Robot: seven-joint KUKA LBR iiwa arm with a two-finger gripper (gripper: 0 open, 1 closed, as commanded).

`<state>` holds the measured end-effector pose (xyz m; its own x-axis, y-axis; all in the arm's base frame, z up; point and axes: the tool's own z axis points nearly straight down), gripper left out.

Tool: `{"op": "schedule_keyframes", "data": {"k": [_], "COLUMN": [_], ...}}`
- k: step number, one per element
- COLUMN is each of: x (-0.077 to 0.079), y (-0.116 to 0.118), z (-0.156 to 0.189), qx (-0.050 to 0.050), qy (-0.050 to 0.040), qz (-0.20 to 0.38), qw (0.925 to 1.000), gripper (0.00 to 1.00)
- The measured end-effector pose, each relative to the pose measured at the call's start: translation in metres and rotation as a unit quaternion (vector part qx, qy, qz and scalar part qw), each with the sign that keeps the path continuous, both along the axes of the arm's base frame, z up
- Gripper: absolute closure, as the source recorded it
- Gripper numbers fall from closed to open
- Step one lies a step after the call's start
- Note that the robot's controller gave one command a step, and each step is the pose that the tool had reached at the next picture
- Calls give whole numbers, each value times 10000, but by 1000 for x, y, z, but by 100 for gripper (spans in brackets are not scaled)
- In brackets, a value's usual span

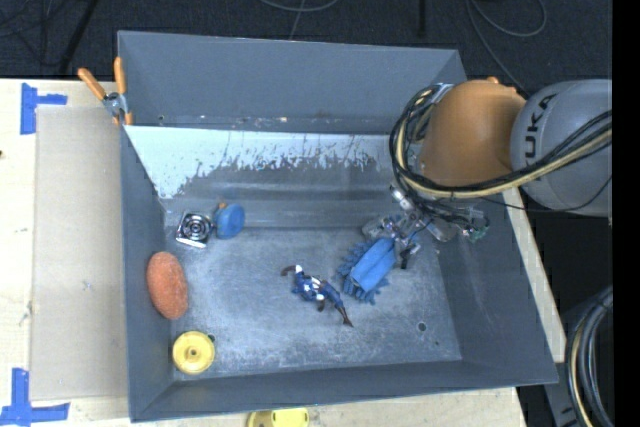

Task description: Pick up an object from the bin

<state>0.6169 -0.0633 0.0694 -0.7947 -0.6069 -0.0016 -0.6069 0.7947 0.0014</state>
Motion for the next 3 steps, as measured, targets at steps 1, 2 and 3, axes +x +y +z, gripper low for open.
{"op": "schedule_keyframes", "data": {"k": [1,2,3], "x": [-1,-3,0], "y": [0,1,2], "z": [3,23,41], "qx": [2,3,-5], "qy": [17,49,-1], "qz": [-2,-2,-3], "qw": [10000,10000,10000], "gripper": [100,100,100]}}
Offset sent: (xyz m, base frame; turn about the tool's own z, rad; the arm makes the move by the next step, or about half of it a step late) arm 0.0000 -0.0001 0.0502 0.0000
